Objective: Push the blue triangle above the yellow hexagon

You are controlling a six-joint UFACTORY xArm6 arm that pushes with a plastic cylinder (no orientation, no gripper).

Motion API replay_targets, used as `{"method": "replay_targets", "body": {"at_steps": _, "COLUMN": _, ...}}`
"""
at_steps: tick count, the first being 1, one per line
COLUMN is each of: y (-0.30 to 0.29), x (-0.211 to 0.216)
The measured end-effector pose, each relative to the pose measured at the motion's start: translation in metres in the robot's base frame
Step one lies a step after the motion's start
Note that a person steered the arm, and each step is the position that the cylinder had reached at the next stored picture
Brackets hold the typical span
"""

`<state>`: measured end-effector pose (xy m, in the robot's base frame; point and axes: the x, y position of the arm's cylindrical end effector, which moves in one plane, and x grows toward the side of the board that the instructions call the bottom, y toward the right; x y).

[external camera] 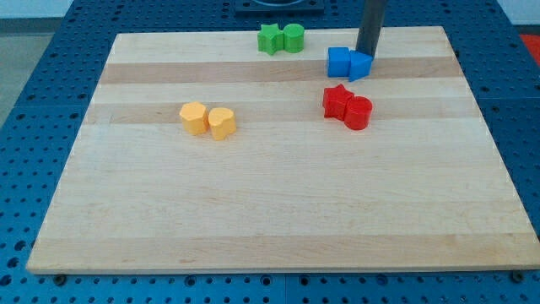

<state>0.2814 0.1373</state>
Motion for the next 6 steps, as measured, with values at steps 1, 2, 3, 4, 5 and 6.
{"method": "replay_targets", "body": {"at_steps": 1, "y": -0.005, "x": 0.02}}
{"method": "replay_targets", "body": {"at_steps": 2, "y": 0.018, "x": 0.022}}
{"method": "replay_targets", "body": {"at_steps": 3, "y": 0.028, "x": 0.049}}
{"method": "replay_targets", "body": {"at_steps": 4, "y": 0.014, "x": 0.051}}
{"method": "replay_targets", "body": {"at_steps": 5, "y": -0.004, "x": 0.036}}
{"method": "replay_targets", "body": {"at_steps": 6, "y": -0.044, "x": 0.036}}
